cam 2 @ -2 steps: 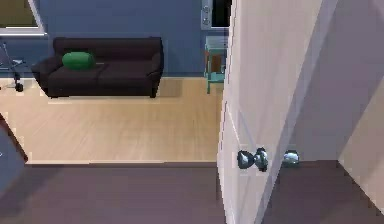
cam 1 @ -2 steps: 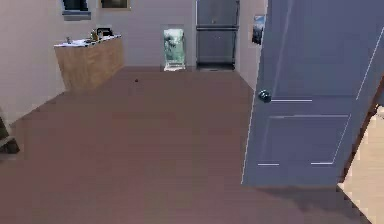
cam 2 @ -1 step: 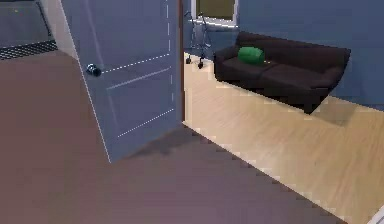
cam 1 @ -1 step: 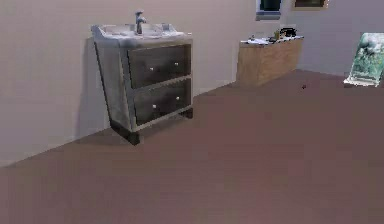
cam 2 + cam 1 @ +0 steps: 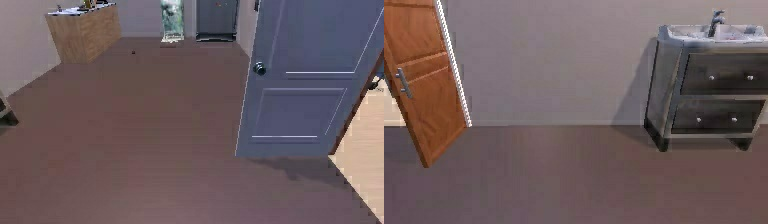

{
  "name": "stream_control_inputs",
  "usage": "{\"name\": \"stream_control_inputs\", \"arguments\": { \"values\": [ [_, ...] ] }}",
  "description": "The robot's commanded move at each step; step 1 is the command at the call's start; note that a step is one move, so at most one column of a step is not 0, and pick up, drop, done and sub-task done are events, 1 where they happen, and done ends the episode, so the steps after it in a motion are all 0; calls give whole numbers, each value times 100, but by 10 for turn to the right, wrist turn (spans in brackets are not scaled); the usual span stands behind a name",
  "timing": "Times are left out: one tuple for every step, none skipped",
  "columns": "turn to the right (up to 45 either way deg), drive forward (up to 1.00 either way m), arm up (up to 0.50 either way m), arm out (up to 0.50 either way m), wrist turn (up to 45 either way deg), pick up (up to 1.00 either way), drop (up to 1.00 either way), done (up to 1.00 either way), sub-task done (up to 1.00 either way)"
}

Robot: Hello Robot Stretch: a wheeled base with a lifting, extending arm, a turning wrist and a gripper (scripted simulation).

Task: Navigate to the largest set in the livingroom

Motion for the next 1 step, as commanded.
{"name": "stream_control_inputs", "arguments": {
  "values": [
    [0, 5, 0, 0, 0, 0, 0, 0, 0]
  ]
}}
